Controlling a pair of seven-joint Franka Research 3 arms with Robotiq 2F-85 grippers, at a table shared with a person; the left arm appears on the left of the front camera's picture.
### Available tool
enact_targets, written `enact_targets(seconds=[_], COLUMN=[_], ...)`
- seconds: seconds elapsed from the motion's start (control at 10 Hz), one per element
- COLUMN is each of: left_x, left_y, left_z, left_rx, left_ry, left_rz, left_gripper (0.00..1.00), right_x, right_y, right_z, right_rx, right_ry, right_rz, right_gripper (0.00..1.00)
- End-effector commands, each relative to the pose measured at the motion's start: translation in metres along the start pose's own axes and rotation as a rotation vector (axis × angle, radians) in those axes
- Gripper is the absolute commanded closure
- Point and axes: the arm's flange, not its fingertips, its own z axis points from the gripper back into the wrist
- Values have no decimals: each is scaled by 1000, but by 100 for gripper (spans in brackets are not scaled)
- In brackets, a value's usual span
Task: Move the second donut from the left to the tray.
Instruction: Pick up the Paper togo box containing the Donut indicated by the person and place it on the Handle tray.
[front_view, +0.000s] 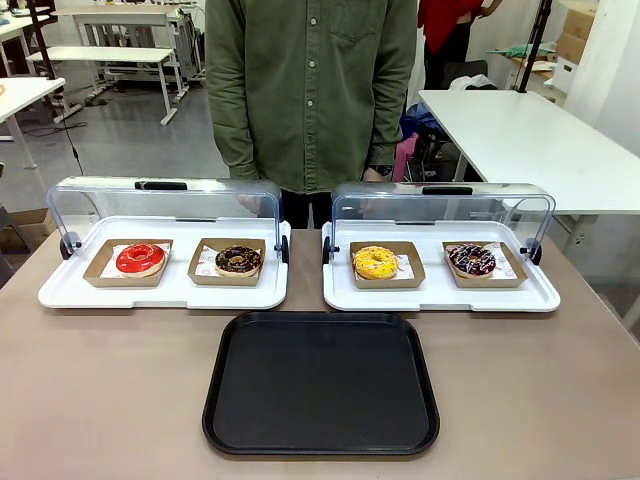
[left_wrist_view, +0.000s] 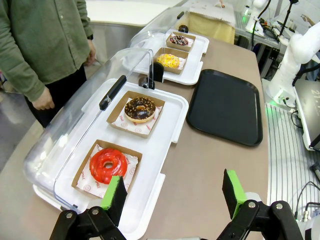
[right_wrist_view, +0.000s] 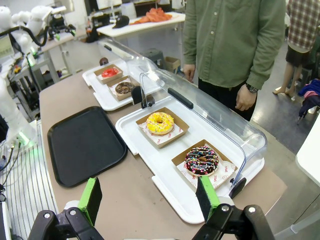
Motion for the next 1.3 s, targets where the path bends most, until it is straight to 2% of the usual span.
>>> enact_targets(seconds=[0.0, 1.2], left_x=[1, 1], left_y=[-2, -2], left_z=[1, 1], left_rx=[-7, -7], left_ry=[-8, -8], left_rz=[-6, -6], left_gripper=[0, 0], right_x=[3, 3], right_y=[-3, -3], right_z=[1, 1], right_rx=[1, 1], right_ry=[-21, -21], right_rz=[26, 26], right_gripper=[0, 0])
